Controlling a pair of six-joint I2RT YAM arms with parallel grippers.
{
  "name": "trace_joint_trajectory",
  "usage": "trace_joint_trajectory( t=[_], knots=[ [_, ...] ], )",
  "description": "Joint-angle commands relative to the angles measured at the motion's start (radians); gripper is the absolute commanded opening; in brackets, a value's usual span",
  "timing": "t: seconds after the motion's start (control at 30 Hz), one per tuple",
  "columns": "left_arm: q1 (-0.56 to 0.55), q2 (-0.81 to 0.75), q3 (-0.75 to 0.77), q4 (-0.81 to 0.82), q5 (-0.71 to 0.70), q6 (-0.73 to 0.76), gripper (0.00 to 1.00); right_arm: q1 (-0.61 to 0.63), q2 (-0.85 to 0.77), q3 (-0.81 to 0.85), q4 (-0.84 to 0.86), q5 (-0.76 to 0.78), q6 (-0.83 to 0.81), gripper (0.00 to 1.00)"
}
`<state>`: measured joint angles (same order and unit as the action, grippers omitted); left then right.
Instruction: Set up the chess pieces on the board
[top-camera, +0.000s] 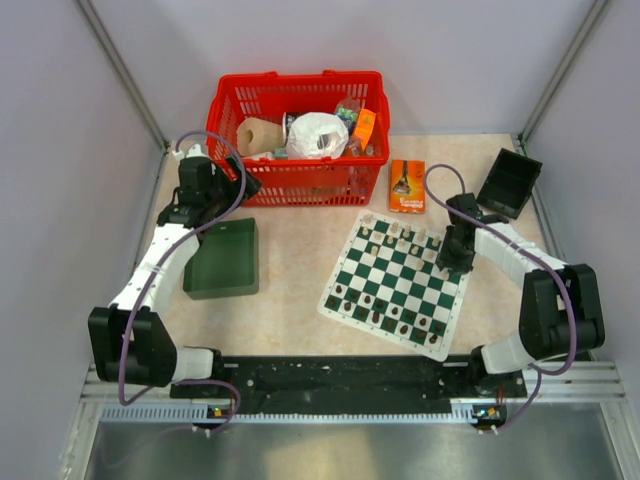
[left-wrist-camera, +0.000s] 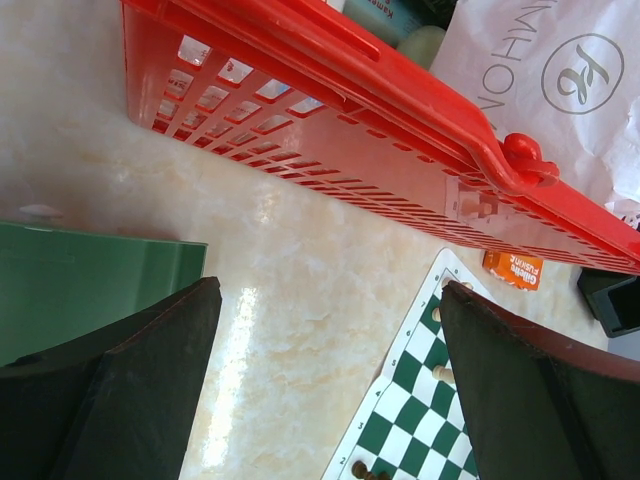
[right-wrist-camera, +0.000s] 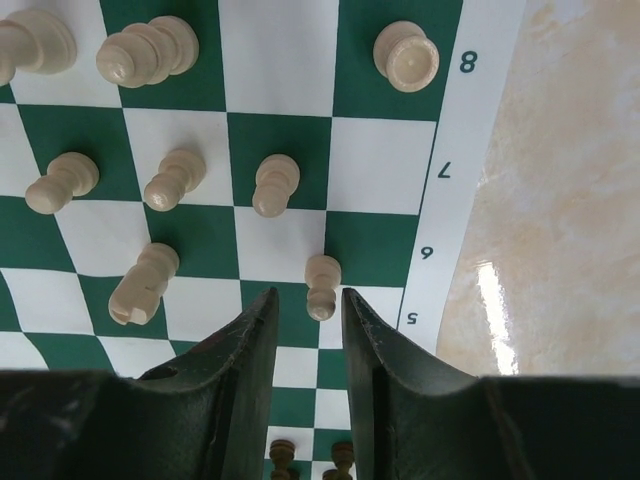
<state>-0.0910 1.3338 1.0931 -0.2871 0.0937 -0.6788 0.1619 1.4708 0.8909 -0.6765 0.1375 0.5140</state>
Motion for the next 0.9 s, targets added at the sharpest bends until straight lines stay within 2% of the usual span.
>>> trace_joint_trajectory(
  t=[0.0,0.33,0.87],
  knots=[
    [0.005,-0.010,0.017,0.045,0.006,-0.001,0.96,-0.010,0.014,0.014,0.029,0.013,-0.019,0.31],
    [0.005,-0.008,0.017,0.043,0.005,0.002,0.96,-0.010,0.028,0.005,0.031,-0.004,-0.025,0.29],
    [0.005,-0.002,0.014,0.049,0.008,-0.001,0.96,-0.010,0.020,0.013,0.005,-0.009,-0.045,0.18]
  ],
)
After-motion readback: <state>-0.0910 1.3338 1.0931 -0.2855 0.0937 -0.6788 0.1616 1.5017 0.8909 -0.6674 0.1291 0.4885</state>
